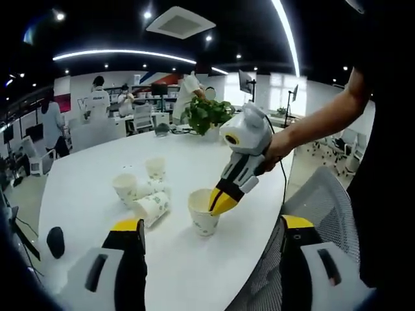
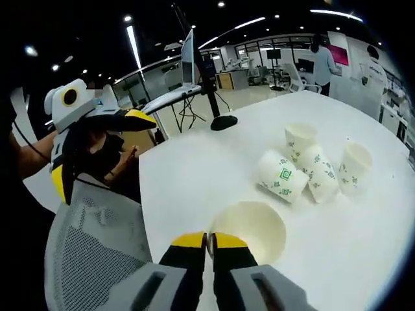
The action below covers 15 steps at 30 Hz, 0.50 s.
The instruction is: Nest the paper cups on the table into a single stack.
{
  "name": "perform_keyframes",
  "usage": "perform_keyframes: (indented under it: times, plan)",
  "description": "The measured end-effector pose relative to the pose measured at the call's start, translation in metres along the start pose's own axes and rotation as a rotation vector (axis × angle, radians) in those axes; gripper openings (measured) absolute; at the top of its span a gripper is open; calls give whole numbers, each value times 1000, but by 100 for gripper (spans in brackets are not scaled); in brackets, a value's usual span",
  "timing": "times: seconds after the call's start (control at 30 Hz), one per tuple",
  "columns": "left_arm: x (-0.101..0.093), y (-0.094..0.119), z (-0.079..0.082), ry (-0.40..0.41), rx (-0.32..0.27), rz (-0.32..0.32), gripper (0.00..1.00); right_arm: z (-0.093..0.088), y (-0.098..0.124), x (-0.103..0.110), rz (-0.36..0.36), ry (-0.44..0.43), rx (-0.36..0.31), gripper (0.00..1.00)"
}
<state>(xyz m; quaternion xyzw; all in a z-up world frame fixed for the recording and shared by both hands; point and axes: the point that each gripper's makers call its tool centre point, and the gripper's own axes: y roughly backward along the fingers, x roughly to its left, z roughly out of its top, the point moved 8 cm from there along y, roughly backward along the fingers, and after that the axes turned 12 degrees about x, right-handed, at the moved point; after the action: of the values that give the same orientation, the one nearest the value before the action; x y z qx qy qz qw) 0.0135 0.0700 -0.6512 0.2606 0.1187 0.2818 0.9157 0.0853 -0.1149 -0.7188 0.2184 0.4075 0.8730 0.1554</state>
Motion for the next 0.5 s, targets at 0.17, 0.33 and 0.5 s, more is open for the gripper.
perform_keyframes:
  times: [0.17,0.33,0.5]
  plan:
    - [4,-1,0,13,1,12,83,5,3,4,-6,27,-30,12]
    - [10,-3,0,28,-2,28,82,10,9,10,-15,40,-55,16]
    - [19,-6,2,39,-2,37,80,10,17,11,-33,71,-78,23]
